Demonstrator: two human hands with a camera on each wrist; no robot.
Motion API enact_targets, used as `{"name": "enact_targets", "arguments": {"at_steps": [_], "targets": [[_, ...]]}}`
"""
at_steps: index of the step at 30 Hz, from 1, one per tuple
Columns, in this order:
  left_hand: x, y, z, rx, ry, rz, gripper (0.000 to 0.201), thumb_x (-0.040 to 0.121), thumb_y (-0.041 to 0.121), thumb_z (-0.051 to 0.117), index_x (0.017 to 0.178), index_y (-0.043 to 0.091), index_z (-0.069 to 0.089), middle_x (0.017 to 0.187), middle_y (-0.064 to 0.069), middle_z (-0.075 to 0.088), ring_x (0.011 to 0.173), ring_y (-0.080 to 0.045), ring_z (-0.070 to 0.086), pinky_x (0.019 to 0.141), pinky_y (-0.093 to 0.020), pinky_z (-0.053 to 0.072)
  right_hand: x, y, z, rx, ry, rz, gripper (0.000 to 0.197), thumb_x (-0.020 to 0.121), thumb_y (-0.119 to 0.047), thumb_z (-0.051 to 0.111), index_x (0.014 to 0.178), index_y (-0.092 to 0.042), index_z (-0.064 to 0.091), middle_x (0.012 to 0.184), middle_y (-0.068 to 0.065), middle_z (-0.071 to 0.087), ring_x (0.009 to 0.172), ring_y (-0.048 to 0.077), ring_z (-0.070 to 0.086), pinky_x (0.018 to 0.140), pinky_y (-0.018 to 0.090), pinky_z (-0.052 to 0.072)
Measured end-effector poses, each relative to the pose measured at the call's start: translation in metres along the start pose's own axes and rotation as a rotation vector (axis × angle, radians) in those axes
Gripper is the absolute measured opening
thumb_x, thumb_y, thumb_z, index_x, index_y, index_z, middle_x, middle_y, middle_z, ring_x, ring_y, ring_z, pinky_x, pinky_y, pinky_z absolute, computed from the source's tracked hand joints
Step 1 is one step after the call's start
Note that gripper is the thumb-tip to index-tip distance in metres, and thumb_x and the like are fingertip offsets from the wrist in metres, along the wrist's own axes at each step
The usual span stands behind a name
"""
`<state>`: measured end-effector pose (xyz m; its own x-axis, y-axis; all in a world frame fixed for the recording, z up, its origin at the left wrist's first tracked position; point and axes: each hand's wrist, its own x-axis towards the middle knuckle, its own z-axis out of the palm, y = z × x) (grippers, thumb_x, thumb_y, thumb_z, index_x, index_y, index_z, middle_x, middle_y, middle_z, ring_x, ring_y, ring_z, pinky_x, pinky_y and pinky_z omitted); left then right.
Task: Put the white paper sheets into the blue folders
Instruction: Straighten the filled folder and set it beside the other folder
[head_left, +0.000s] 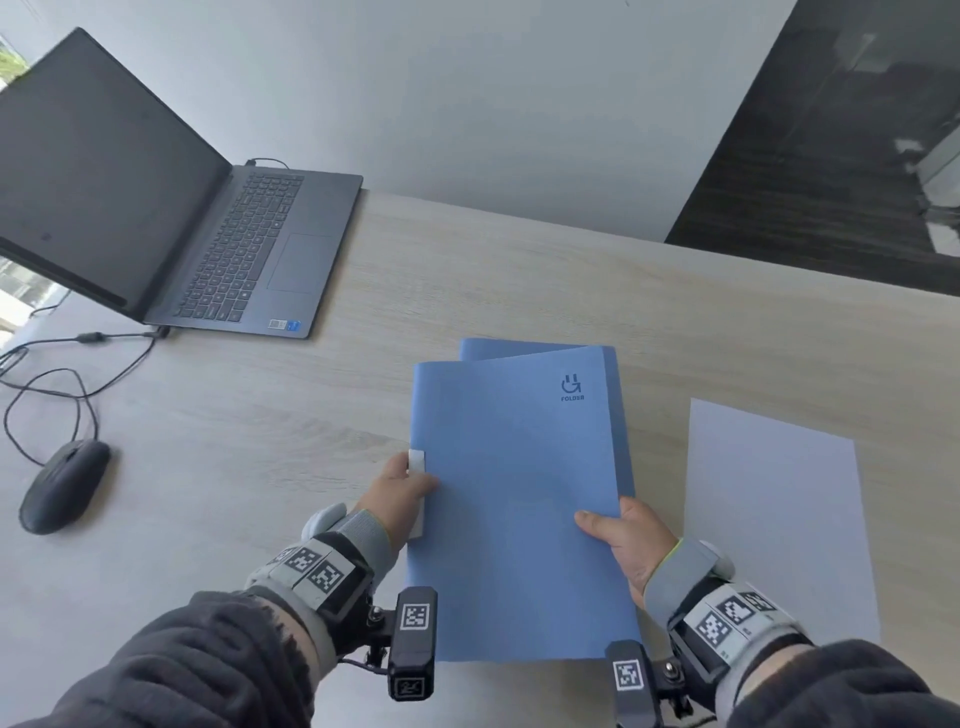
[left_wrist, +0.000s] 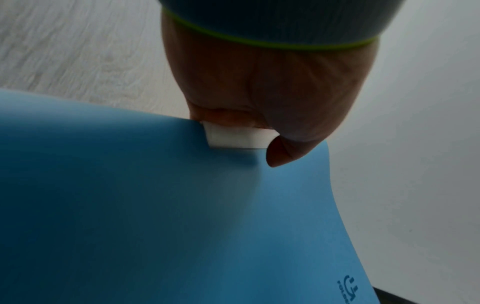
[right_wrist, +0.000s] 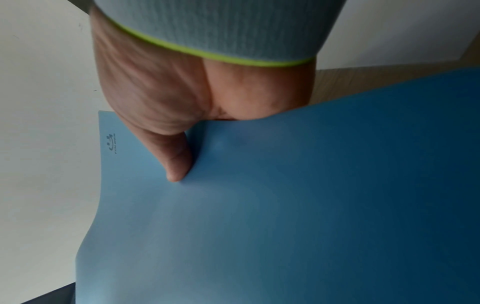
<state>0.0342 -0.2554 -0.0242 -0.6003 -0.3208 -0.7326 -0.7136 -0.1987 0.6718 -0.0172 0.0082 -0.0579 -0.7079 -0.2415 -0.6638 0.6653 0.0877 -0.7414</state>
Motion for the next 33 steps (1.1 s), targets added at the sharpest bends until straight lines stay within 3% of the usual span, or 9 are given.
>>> {"name": "enact_targets", "arguments": {"at_steps": [3, 7, 11, 14, 17, 20, 24, 28, 33], "targets": [[0.001, -0.006, -0.022, 0.256, -0.01, 0.048, 0.056, 0.068, 0.029, 0.073, 0.119, 0.025, 0.05, 0.104, -0.002, 0.071, 0.093, -0.024, 0.07, 0.082, -0.039, 0.056, 0.008, -0.001, 0.022, 0.026, -0.024, 0.008, 0.019, 0.09, 0.002, 0.059, 0.104, -0.004, 0.07, 0.099, 0.013, 0.076, 0.09, 0.033, 0.072, 0.084, 0.049, 0.055], [0.006, -0.014, -0.055, 0.322, 0.082, 0.112, 0.047, 0.081, 0.018, 0.07, 0.122, 0.029, 0.052, 0.098, 0.002, 0.073, 0.087, -0.02, 0.071, 0.084, -0.038, 0.055, 0.018, -0.007, 0.062, -0.105, -0.099, -0.036, 0.021, 0.086, -0.012, 0.063, 0.107, -0.012, 0.069, 0.109, 0.011, 0.074, 0.102, 0.03, 0.07, 0.093, 0.049, 0.053], [0.019, -0.009, -0.1, 0.408, 0.266, 0.182, 0.051, 0.083, 0.013, 0.066, 0.129, 0.03, 0.052, 0.096, 0.004, 0.07, 0.084, -0.022, 0.067, 0.08, -0.034, 0.049, 0.027, -0.022, 0.104, -0.222, -0.185, -0.029, 0.013, 0.094, -0.014, 0.057, 0.105, -0.012, 0.063, 0.093, 0.001, 0.073, 0.079, 0.022, 0.07, 0.064, 0.034, 0.059], [0.031, -0.004, -0.126, 0.462, 0.368, 0.195, 0.067, 0.08, 0.015, 0.065, 0.14, 0.036, 0.045, 0.113, 0.003, 0.069, 0.1, -0.028, 0.065, 0.09, -0.037, 0.048, 0.03, -0.034, 0.124, -0.285, -0.22, 0.027, 0.021, 0.095, -0.025, 0.053, 0.113, -0.016, 0.061, 0.098, 0.002, 0.071, 0.076, 0.02, 0.067, 0.053, 0.029, 0.053], [0.048, -0.001, -0.15, 0.533, 0.466, 0.164, 0.075, 0.081, 0.018, 0.067, 0.149, 0.029, 0.037, 0.129, -0.007, 0.061, 0.115, -0.034, 0.059, 0.097, -0.041, 0.046, 0.033, -0.04, 0.141, -0.338, -0.254, 0.042, 0.029, 0.095, -0.026, 0.052, 0.124, -0.023, 0.056, 0.116, 0.002, 0.067, 0.087, 0.016, 0.067, 0.06, 0.028, 0.056], [0.059, -0.002, -0.16, 0.66, 0.523, 0.119, 0.075, 0.081, 0.026, 0.067, 0.149, 0.026, 0.037, 0.133, -0.017, 0.053, 0.119, -0.038, 0.054, 0.101, -0.045, 0.045, 0.035, -0.043, 0.152, -0.327, -0.248, 0.066, 0.032, 0.095, -0.024, 0.054, 0.127, -0.022, 0.053, 0.116, 0.003, 0.065, 0.094, 0.018, 0.066, 0.069, 0.03, 0.056], [0.057, -0.007, -0.155, 0.799, 0.575, 0.042, 0.063, 0.081, 0.033, 0.064, 0.14, 0.033, 0.043, 0.135, -0.008, 0.043, 0.122, -0.037, 0.041, 0.104, -0.044, 0.038, 0.036, -0.043, 0.147, -0.3, -0.218, 0.098, 0.035, 0.095, -0.024, 0.055, 0.129, -0.014, 0.055, 0.111, 0.004, 0.067, 0.095, 0.021, 0.068, 0.072, 0.032, 0.056], [0.048, -0.006, -0.148, 0.782, 0.594, 0.037, 0.074, 0.075, 0.026, 0.059, 0.141, 0.045, 0.032, 0.147, 0.003, 0.031, 0.131, -0.031, 0.032, 0.106, -0.049, 0.037, 0.029, -0.048, 0.122, -0.236, -0.181, 0.088, 0.023, 0.096, -0.024, 0.054, 0.116, -0.014, 0.061, 0.108, 0.009, 0.068, 0.084, 0.021, 0.07, 0.066, 0.03, 0.056], [0.032, 0.016, -0.103, 0.764, 0.526, 0.221, 0.072, 0.081, 0.032, 0.061, 0.146, 0.037, 0.03, 0.154, 0.002, 0.026, 0.139, -0.029, 0.029, 0.11, -0.051, 0.032, 0.017, -0.055, 0.067, -0.212, -0.024, 0.026, 0.015, 0.096, -0.025, 0.053, 0.101, -0.017, 0.065, 0.097, 0.01, 0.071, 0.072, 0.021, 0.067, 0.059, 0.031, 0.053]]}}
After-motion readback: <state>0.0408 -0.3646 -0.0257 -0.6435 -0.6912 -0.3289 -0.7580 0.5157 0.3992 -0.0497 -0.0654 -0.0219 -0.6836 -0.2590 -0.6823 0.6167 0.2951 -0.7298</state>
